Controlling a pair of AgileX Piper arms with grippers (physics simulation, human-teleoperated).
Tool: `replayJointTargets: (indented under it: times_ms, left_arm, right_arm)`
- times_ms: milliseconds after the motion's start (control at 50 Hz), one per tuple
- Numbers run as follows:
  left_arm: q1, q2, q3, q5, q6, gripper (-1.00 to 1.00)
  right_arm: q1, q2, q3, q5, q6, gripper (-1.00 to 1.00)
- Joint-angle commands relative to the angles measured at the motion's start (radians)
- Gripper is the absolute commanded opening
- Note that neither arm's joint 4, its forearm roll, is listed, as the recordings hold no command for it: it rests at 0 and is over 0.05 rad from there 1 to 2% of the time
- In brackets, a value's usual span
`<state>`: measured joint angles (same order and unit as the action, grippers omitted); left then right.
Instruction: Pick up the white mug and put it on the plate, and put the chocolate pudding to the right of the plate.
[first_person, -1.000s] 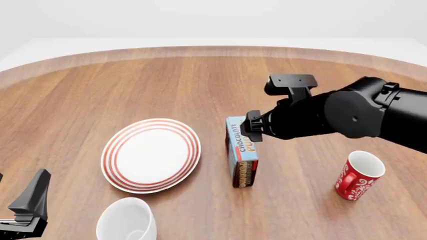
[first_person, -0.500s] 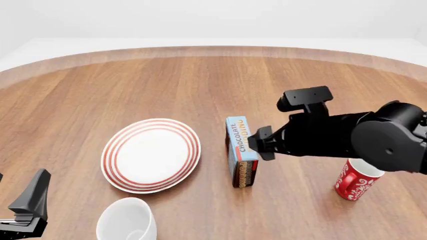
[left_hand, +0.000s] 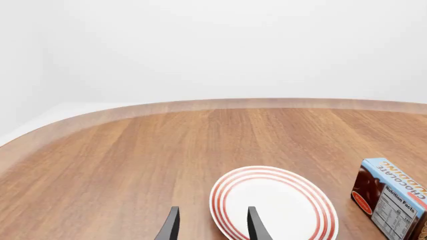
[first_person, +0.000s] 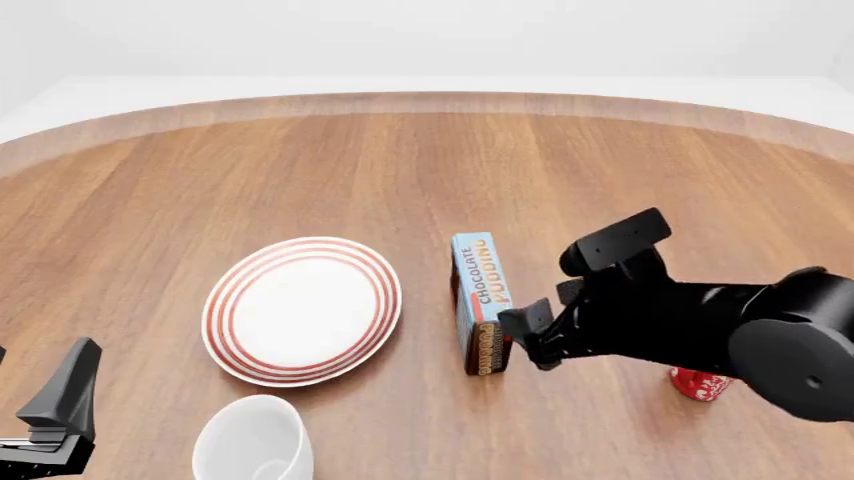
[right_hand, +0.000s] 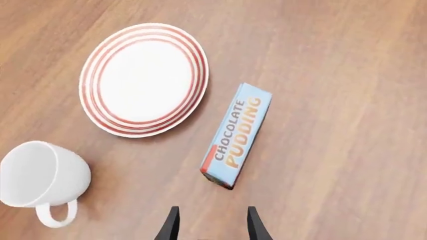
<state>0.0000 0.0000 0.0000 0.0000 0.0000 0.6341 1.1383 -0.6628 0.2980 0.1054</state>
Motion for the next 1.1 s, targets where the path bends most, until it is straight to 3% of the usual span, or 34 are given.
replayJointTargets:
  times_ms: [20,140,480,500,860,1100]
  left_arm:
    - [0.0,0.0,0.0,0.0,0.0,1.0]
    - [0.0,0.0,0.0,0.0,0.0,1.0]
    - [0.0,0.0,0.0,0.0,0.0,1.0]
    - [0.0,0.0,0.0,0.0,0.0,1.0]
    - [0.0,0.0,0.0,0.0,0.0,1.0]
    - [0.0,0.0,0.0,0.0,0.0,1.0]
  right_arm:
    - [0.019,-0.028,0.073,-0.072,-0.06,1.0]
    - [0.036,-0.029,0.099,-0.111,-0.133,1.0]
    - [0.088,-0.017,0.168,-0.214,-0.165,1.0]
    - [0.101,-0.01,0.176,-0.228,-0.187,1.0]
    - [0.175,0.034,0.214,-0.307,-0.199,1.0]
    - [0.229,0.052,0.202,-0.303,-0.195,1.0]
